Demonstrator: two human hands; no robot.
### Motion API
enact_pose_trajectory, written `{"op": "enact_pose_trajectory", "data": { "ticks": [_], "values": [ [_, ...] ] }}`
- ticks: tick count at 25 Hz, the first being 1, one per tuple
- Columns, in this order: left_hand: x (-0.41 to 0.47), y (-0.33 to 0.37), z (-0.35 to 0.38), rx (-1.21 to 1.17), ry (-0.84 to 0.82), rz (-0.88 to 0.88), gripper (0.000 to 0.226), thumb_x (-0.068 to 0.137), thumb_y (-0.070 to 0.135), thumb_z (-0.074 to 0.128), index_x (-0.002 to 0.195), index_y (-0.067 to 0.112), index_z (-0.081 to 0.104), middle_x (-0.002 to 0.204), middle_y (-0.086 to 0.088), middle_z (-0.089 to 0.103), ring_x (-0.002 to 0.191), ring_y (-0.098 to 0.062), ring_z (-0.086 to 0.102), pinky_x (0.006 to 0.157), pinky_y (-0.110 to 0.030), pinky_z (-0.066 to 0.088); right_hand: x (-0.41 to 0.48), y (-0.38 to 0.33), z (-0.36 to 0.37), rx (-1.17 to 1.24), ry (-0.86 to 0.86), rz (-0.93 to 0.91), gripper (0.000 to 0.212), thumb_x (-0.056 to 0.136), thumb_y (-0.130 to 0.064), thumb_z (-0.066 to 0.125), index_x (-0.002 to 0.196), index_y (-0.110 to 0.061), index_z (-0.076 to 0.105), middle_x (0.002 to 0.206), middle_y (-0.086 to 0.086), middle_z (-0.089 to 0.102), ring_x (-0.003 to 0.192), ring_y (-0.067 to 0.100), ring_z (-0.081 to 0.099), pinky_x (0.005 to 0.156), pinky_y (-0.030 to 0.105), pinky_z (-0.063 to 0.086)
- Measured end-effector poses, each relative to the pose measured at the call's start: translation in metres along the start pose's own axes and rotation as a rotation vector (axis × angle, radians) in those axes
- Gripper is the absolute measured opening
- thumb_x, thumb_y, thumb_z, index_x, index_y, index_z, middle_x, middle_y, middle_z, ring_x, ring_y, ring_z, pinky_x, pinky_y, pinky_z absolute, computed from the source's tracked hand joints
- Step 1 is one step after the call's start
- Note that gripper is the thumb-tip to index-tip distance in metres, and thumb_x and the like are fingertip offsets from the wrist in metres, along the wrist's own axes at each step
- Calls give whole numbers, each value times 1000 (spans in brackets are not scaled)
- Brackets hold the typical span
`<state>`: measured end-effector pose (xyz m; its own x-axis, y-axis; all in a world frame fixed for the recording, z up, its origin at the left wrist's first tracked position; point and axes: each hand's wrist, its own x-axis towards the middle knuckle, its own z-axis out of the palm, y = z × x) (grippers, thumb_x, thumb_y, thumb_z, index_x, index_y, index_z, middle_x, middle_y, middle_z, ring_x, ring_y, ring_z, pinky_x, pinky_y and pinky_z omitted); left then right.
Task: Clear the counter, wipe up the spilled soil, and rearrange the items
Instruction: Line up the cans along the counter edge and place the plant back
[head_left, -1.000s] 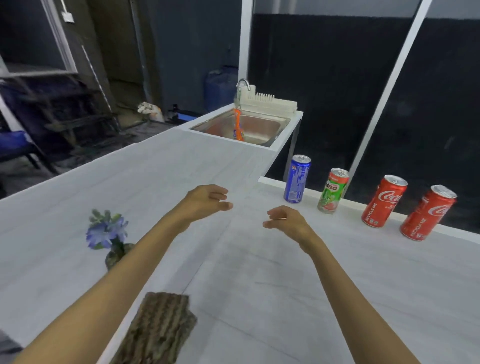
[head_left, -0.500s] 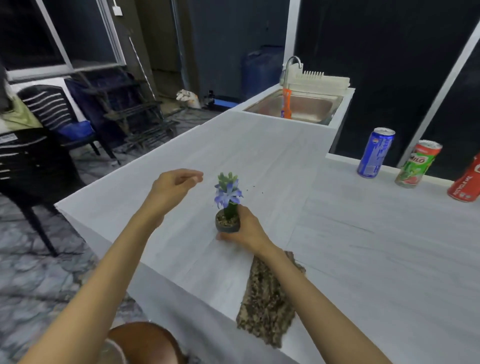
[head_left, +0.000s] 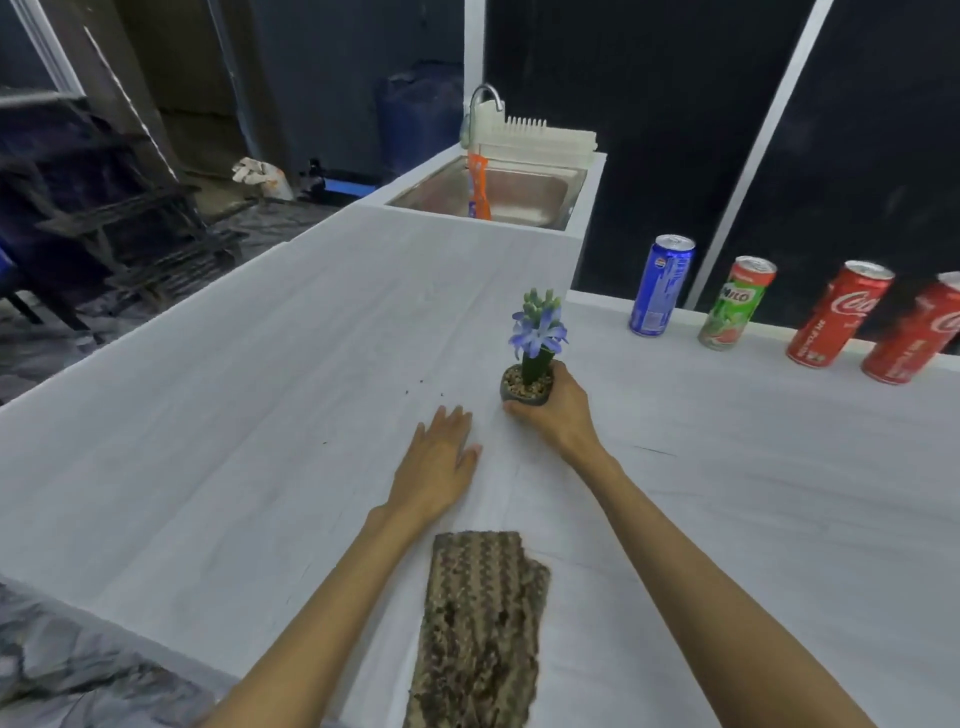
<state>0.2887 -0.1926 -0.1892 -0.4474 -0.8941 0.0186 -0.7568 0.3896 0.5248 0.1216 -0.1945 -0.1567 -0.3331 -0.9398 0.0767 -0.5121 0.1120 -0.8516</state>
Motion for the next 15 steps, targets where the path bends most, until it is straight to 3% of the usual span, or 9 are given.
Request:
{"op": "enact_pose_trajectory", "data": {
  "ticks": [4,7,15],
  "values": [
    [87,30,22,53,-28,70,54,99,35,24,147,13,13,158,-3,9,146,-16,1,118,-31,-2,71,30,-45,-61,83,60,69,70,-21,79,130,-8,45,128,14,47,114,24,52,101,32,44],
    [141,35,30,127,-19,73,54,99,34,20,148,12,11,158,-2,6,147,-16,0,118,-32,-3,118,44,-56,-53,100,82,71,72,-23,78,131,-8,44,130,15,49,119,28,51,103,38,44],
    [170,29,49,316,55,97,57,96,38,8,148,13,10,158,0,7,146,-13,3,118,-31,1,191,68,-56,-72,154,79,67,81,-21,69,137,-5,37,138,14,37,125,25,44,104,28,37]
  ]
}}
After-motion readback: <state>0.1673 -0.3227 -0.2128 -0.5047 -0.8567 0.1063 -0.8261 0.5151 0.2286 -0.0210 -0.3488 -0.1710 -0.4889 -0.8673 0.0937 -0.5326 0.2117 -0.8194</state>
